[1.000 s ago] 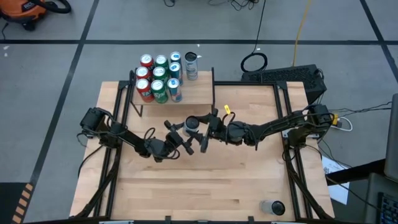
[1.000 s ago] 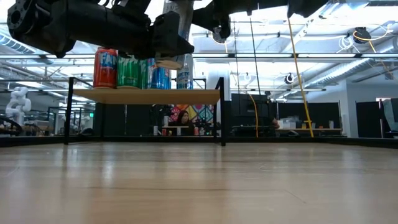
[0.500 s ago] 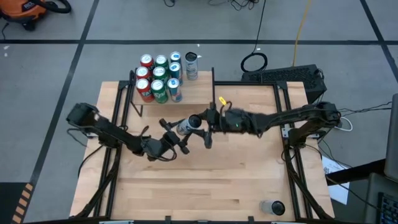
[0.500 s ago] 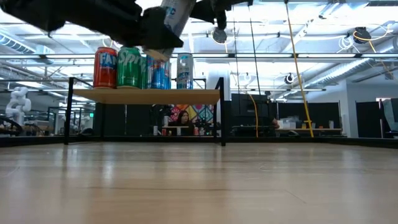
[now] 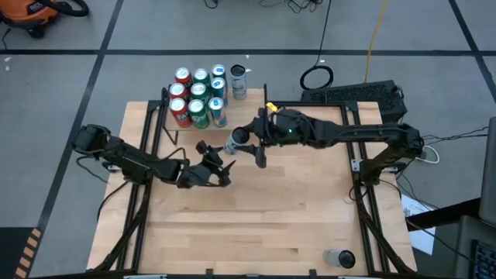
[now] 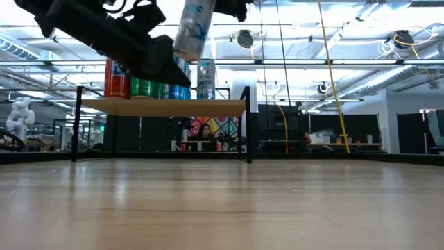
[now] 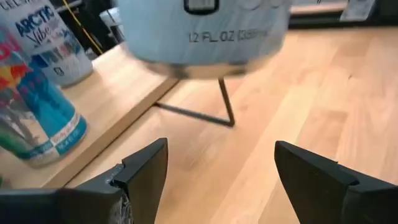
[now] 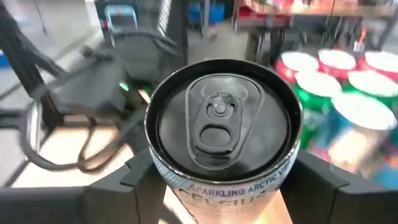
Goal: Place canned beverage on shelf
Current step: Put the left black soda can on the shelf
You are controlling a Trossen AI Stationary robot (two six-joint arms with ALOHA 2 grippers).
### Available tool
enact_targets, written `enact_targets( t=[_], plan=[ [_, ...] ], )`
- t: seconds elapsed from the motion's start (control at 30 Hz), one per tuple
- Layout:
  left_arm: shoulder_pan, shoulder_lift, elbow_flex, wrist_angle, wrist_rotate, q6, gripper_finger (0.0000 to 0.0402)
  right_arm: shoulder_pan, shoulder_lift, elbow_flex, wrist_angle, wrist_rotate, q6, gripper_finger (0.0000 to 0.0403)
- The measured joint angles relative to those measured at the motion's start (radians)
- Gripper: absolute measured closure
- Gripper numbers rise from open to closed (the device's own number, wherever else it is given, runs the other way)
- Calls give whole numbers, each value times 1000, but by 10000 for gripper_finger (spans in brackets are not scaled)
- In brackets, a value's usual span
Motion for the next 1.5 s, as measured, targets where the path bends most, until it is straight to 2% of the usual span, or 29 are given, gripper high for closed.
enact_targets(
  t=[0.17, 0.27, 0.43, 0.63, 0.73, 0.93, 1.2, 1.3, 1.5],
  plan=[
    [-37, -35, 0, -69, 39, 15, 116, -91, 0, 103, -216, -3, -22, 166],
    [-46, -69, 0, -114, 69, 34, 116, -156, 0, 145, -266, -74, -21, 166],
    [-48, -165, 0, -175, 120, 46, 116, -246, 35, 158, -293, -221, -19, 166],
    [-49, -290, 2, -249, 126, 59, 116, -327, 108, 160, -239, -244, -35, 166],
    [-49, -312, 2, -268, 124, 59, 116, -360, 163, 200, -258, -246, -53, 166],
    [-48, -316, 2, -300, 114, 58, 116, -397, 302, 365, -346, -319, -64, 166],
    [-48, -316, 2, -313, 113, 56, 116, -398, 449, 616, -552, -326, -109, 165],
    [-48, -316, 2, -337, 111, 33, 116, -399, 454, 632, -569, -326, -101, 159],
    [-48, -316, 2, -371, 109, 4, 116, -400, 445, 632, -585, -321, -74, 120]
  ],
)
